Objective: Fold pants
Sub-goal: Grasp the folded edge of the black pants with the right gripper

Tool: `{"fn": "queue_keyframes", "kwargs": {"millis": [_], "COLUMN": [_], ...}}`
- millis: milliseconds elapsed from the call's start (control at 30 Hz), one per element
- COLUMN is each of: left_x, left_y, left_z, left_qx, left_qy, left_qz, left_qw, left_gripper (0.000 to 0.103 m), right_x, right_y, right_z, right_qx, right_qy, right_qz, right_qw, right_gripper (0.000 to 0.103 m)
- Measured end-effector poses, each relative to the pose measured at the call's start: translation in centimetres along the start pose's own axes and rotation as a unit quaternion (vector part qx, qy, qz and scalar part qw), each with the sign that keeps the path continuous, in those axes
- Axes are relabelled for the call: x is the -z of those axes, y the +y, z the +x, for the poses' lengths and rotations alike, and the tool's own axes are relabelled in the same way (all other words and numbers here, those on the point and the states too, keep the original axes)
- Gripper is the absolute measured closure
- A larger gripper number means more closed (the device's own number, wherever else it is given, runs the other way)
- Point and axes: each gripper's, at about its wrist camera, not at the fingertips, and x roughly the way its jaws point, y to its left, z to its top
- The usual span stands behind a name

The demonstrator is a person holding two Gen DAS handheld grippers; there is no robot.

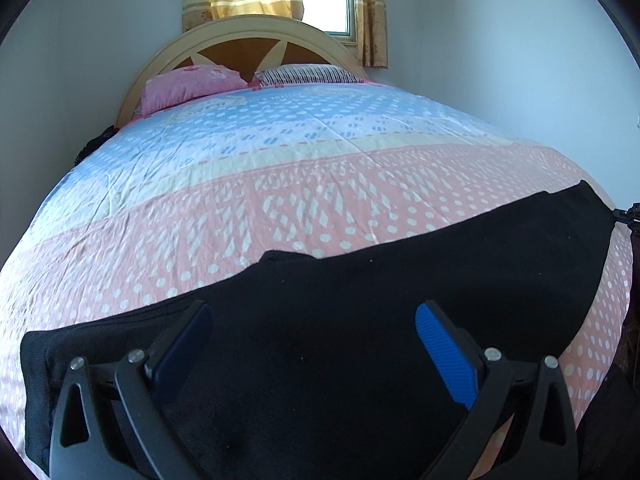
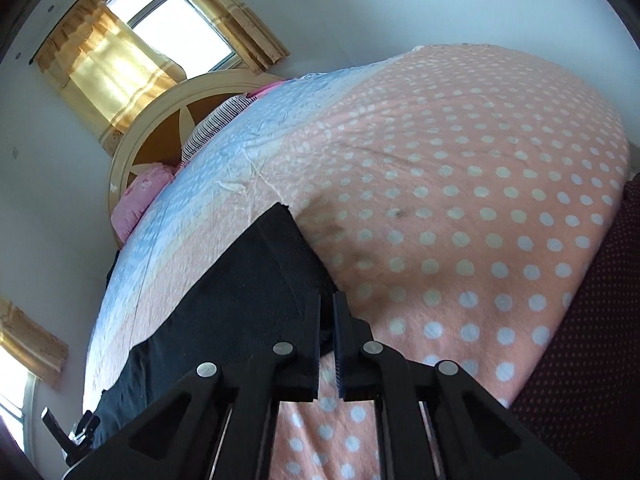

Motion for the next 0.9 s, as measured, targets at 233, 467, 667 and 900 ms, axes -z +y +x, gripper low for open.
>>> {"fn": "queue_keyframes", "kwargs": {"millis": [233, 467, 667, 900], "left_x": [0.1, 0.2, 0.2, 0.2], "left_y": [-0.1, -0.4, -0.5, -0.9], "left_z": [0.0, 0.1, 0.2, -0.1], "left_qx": [0.001, -0.003, -0.002, -0.010], "left_qy": [0.003, 0.007, 0.008, 0.006], "left_qz": [0.001, 0.006, 0.006, 0.016], "left_qw": [1.0000, 1.0000, 0.9999, 0.9998], "left_gripper": [0.000, 0.000, 0.000, 0.000], "right_x": [0.6, 0.6, 0.2, -0.1], "right_y": [0.1, -0.6, -0.6, -1.2], "right_z": [0.1, 0.4, 1.7, 1.4], "right_qx": [0.034, -0.004, -0.039, -0.089], "right_qy": [-0.003, 0.011, 0.031, 0.032], "right_qz": [-0.027, -0.008, 0.014, 0.033], "right_qw": [0.999, 1.000, 0.999, 0.995], "right_gripper": [0.058, 0.055, 0.063, 0.091]}}
